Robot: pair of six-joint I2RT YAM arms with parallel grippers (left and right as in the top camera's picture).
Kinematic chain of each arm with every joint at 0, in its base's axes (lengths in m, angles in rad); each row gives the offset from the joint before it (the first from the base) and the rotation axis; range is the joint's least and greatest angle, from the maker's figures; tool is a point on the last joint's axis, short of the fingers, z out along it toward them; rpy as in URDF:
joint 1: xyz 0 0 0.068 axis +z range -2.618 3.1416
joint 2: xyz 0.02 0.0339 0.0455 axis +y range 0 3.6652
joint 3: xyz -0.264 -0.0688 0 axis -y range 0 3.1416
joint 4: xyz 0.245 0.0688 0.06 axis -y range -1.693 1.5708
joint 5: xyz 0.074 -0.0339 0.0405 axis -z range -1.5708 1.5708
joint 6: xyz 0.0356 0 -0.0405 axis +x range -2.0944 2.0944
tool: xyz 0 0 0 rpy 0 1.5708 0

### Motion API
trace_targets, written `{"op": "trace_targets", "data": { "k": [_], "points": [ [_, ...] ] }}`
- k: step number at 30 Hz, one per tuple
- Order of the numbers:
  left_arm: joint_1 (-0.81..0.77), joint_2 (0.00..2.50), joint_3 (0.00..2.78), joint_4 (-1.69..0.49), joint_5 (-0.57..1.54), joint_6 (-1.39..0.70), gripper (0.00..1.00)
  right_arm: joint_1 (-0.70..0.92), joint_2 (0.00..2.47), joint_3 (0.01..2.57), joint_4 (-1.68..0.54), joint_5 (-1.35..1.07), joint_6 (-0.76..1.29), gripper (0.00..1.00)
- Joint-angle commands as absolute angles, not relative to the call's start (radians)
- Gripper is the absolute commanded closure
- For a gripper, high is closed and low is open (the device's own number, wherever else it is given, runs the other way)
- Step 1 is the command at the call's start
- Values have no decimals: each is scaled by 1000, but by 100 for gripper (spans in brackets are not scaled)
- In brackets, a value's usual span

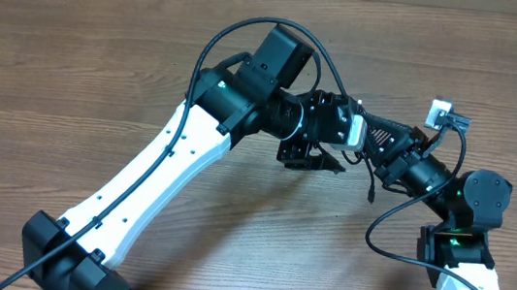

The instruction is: Untangle cables

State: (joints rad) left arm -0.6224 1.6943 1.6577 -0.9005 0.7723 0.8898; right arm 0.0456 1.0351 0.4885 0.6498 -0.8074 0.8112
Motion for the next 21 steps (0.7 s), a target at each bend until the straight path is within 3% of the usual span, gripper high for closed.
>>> {"op": "trace_targets", "data": {
  "k": [1,11,21],
  "points": [
    [-629,1681,1671,-899,774,889,32,44,1030,512,666,-806,812,96],
    [-629,1700,1671,-900,774,889,30,44,1030,512,696,-826,838,96],
    [-629,1713,1671,-888,776,889,40,44,1030,512,706,-831,841,96]
  ]
}}
